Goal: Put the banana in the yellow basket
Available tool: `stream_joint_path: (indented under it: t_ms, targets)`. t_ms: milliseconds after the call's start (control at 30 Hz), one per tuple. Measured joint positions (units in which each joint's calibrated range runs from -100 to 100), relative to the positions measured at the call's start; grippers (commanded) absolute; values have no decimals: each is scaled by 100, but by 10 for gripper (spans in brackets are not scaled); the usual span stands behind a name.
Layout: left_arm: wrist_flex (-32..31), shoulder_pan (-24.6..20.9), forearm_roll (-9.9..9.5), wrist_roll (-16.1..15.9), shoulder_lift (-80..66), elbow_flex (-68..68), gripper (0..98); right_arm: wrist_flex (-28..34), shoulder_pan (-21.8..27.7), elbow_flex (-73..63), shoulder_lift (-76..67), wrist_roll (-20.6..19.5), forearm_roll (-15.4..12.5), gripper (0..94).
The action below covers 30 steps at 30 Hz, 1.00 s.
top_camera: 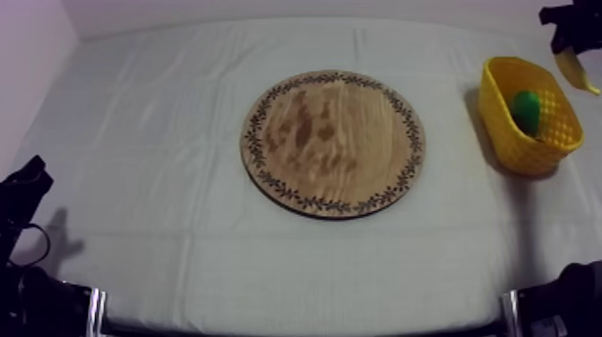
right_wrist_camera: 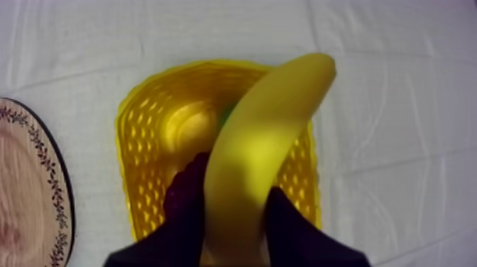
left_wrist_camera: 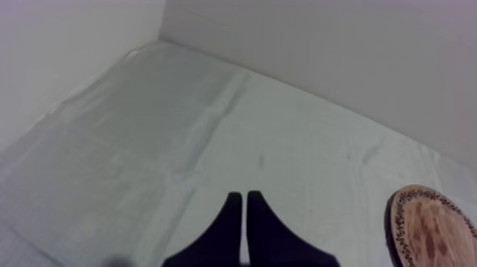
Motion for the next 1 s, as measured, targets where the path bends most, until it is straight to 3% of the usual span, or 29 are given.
stream_joint_path:
  t_ms: [667, 1000]
  targets:
    - [0, 0, -6, 0, 0, 0, 1, -1451, -197, 1090, 1237, -461, 258, 218]
    - [0, 0, 3, 0, 0, 0, 1, -1698, -267, 1141, 1395, -571, 236, 650]
